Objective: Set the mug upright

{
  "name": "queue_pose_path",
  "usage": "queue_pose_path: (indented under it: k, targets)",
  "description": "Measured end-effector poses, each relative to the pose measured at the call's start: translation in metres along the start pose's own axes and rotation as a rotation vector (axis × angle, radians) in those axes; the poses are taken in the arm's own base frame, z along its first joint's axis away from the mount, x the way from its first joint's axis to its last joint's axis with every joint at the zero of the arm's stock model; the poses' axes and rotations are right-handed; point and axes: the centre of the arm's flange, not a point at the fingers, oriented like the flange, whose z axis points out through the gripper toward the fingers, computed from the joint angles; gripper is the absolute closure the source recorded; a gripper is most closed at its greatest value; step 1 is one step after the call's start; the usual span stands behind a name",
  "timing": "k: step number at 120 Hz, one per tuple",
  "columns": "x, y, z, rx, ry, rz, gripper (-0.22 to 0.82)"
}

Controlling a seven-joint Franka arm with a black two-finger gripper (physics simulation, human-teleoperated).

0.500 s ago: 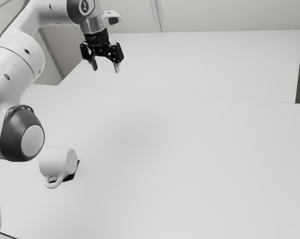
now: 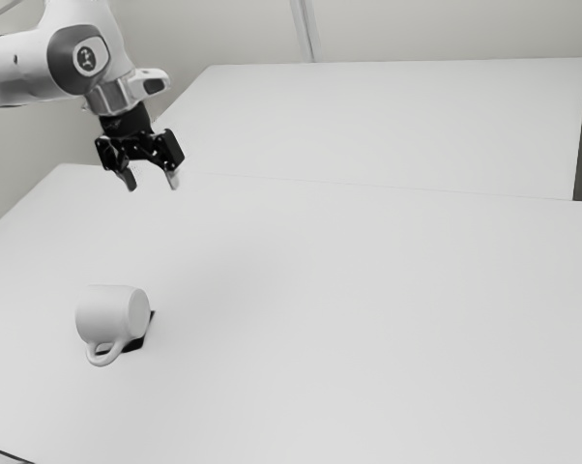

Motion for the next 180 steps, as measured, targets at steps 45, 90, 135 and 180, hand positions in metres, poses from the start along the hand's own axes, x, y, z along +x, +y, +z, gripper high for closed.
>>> queue_pose_path:
  k: [45,90,135,180]
  targets:
    - [-0.116,-0.128,0.054,-0.178,0.045,-0.164,0.00]
    - [-0.161,-0.205,0.115,-0.321,0.142,-0.181,0.00]
    - [-0.165,-0.229,0.156,-0.445,0.262,-0.112,0.00]
    - [-0.172,-0.254,0.184,-0.508,0.361,-0.038,0.00]
